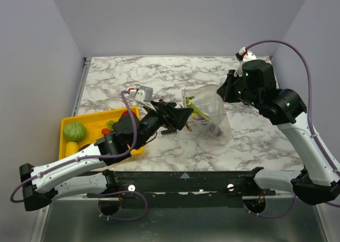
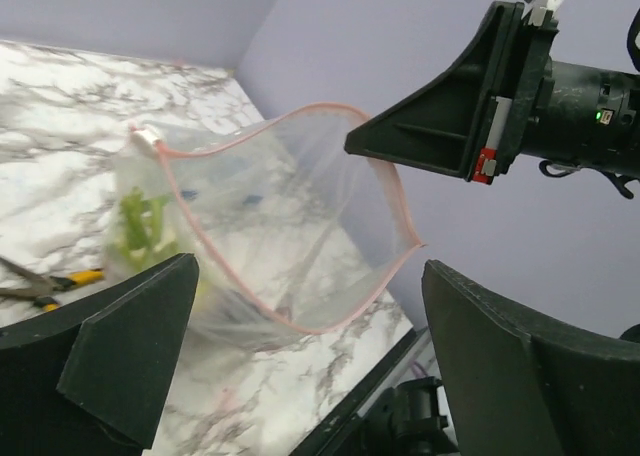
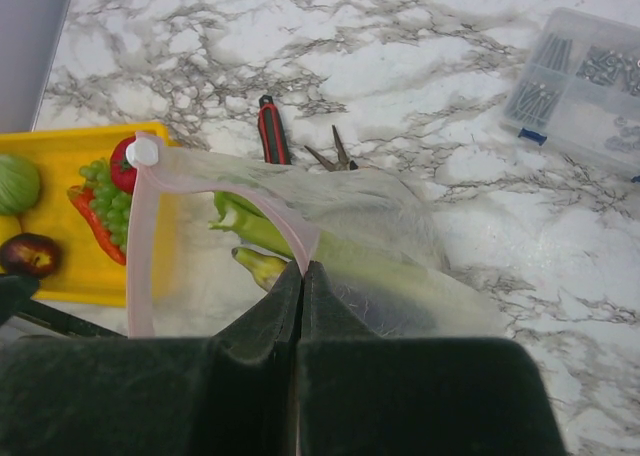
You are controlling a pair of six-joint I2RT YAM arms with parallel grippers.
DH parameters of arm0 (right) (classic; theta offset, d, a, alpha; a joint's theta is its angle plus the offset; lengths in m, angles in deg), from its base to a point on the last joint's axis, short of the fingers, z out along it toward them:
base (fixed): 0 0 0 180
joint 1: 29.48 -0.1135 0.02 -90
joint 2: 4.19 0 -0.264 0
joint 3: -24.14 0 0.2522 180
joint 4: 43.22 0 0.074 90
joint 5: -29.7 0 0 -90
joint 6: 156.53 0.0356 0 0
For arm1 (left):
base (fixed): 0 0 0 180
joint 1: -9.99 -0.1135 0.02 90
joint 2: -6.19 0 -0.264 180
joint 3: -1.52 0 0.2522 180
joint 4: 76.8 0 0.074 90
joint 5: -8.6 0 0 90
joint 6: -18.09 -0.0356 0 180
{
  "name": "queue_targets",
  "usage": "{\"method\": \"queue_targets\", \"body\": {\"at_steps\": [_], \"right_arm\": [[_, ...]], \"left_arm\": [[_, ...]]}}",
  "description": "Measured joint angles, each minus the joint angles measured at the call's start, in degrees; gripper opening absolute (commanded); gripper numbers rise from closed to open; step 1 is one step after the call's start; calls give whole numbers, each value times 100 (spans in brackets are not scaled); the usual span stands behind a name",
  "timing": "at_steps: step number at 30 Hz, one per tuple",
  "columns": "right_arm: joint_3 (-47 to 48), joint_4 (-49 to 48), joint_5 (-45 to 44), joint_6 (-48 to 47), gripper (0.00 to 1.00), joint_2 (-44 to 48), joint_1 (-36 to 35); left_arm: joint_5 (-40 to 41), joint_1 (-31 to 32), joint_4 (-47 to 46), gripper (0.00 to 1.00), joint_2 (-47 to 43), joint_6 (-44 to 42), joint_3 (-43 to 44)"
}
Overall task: Place the food in the zip-top bag and seal the zipper
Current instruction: Place the fake vegetable in the zipper food storage bag, then pick up the fake vegetable from the bin.
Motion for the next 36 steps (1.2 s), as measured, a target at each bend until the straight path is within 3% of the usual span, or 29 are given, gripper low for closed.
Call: {"method": "queue_targets", "body": {"at_steps": [9, 14, 20, 24, 33, 36], "right_arm": [[-142, -33, 2, 0, 1, 92, 0], [-155, -33, 2, 0, 1, 129, 0], [-155, -35, 2, 0, 1, 138, 0], [-155, -33, 2, 0, 1, 138, 0], [-155, -31, 4, 0, 1, 138, 0], [-155, -31, 20, 0, 1, 138, 0]], "left_arm": [[348, -654, 2332, 98, -1191, -717, 234], [302, -1912, 3475, 99, -1596, -579, 0], [350, -2898, 4387, 99, -1397, 94, -393], [227, -3526, 4758, 98, -1001, 595, -815], [-704, -5853, 5007, 94, -697, 1362, -1700], [-739, -6352, 5062, 90, -557, 1523, -1725]]}}
